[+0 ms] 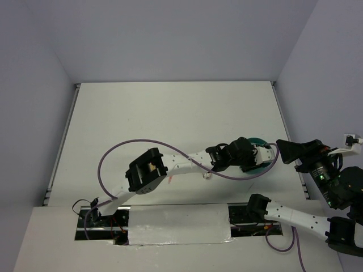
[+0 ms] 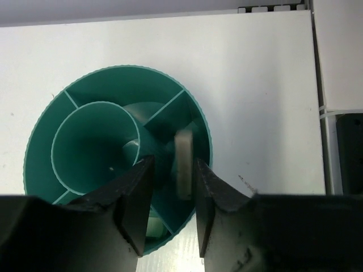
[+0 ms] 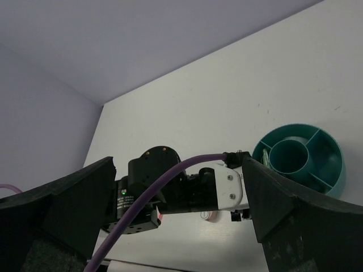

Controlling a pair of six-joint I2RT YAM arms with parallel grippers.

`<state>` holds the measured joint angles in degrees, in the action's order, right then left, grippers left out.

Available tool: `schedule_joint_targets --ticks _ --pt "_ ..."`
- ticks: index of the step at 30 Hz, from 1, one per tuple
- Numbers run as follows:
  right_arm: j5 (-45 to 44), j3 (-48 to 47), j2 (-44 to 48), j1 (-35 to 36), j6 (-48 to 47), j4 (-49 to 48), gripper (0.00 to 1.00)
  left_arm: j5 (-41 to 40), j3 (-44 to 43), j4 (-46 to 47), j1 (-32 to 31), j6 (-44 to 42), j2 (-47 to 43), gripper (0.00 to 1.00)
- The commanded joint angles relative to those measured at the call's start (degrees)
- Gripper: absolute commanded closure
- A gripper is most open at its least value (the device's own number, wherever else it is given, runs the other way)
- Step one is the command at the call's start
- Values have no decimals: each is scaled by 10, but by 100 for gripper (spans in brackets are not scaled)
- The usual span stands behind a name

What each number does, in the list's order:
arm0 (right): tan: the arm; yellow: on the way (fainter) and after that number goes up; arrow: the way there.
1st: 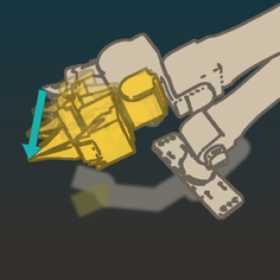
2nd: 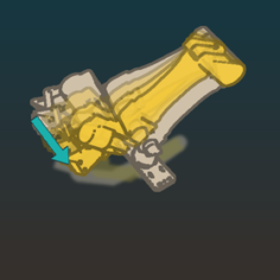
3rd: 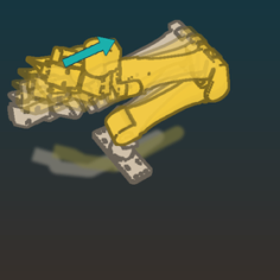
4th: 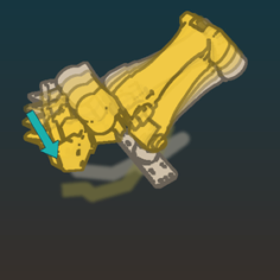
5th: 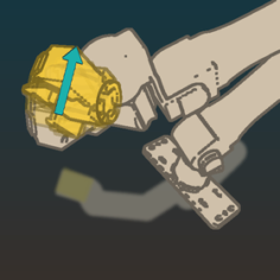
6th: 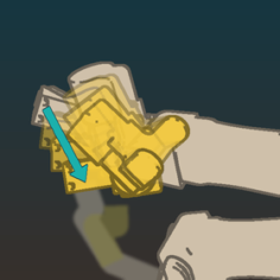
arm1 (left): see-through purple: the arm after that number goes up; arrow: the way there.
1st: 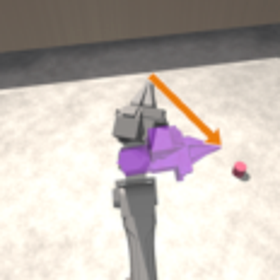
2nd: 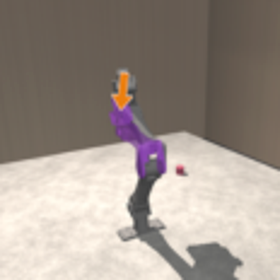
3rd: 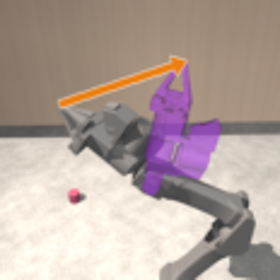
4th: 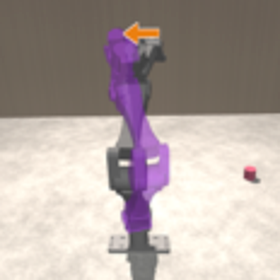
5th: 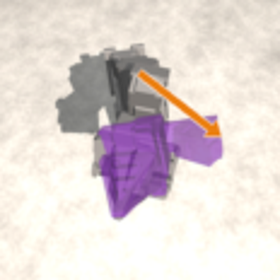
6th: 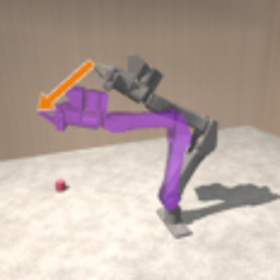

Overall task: Sort the stationery into containers
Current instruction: Place the stationery in the storage box, then pick up the stationery from the center of the board.

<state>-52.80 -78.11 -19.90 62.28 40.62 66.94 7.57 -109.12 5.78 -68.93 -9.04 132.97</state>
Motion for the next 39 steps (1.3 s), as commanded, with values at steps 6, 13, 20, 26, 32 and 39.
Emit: schedule_joint_targets --ticks 6,13,20,26,32,39 --pt "1 -8 -7 3 -4 -12 0 -18 36 84 -3 4 -35 45" --pt "2 -3 -1 3 -10 -21 0 -37 97 145 -3 50 -101 42" --pt "4 13 0 3 -33 -62 0 -105 206 205 13 111 -229 39" --pt "-7 33 -38 3 -75 -122 0 -244 352 183 67 199 -428 1" --pt "56 101 -127 4 -143 -251 0 -488 420 -155 161 426 -594 1" --pt "278 116 -383 14 -138 -398 7 -558 449 -501 222 597 -837 1"
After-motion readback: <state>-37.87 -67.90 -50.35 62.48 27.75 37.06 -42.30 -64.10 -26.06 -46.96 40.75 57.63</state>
